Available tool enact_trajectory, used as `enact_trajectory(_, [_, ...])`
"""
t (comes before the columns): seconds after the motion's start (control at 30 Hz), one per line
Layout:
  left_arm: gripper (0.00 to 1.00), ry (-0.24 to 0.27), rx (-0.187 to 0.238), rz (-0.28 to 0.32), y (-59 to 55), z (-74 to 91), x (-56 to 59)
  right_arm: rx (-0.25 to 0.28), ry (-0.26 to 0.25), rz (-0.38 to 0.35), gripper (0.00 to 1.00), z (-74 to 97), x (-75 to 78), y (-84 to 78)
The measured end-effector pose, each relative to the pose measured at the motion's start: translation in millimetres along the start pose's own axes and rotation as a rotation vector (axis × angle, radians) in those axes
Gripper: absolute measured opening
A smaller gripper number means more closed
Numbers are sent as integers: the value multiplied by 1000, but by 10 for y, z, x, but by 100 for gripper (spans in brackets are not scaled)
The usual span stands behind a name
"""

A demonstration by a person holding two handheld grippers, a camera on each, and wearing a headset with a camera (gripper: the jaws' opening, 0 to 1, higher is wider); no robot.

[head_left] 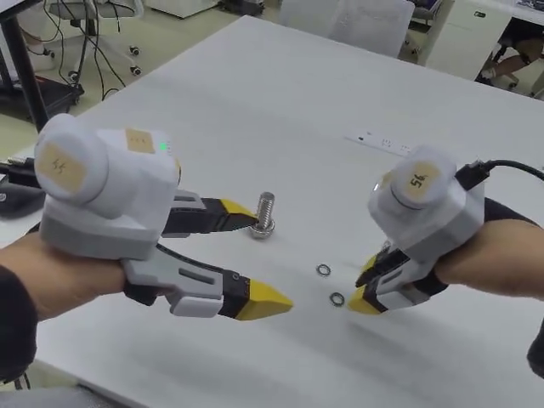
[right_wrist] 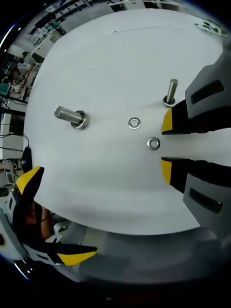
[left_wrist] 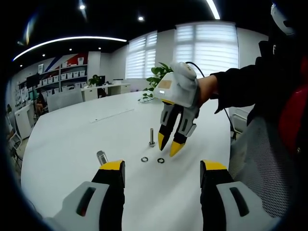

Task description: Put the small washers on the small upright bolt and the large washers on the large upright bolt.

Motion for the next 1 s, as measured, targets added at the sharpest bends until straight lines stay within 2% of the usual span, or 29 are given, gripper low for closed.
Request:
enact_trajectory(0.3, [62,0,4,3,-13,25,14,-16,12,13,20,-140,7,72])
enact_trajectory(0.53, [62,1,10,11,-17,37,20,-50,9,18,20,-219,33,28])
enact_trajectory(0.77, [62,-1,8,14,-30,40,29,-46,11,16,19,-219,24,52])
enact_trajectory(1.0, [61,0,8,17,-33,56,31,-55,14,46,18,-219,-20,65])
Point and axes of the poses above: the centre of the closed fingertips' face, and the gripper's own axes: z roughly backward along the fingers, x roughly to its right, y roughly out of its top, the point moved 4 cm from there along z, roughly backward along the fingers, and after that the axes turned 10 degrees about y, right-handed, at the moved point
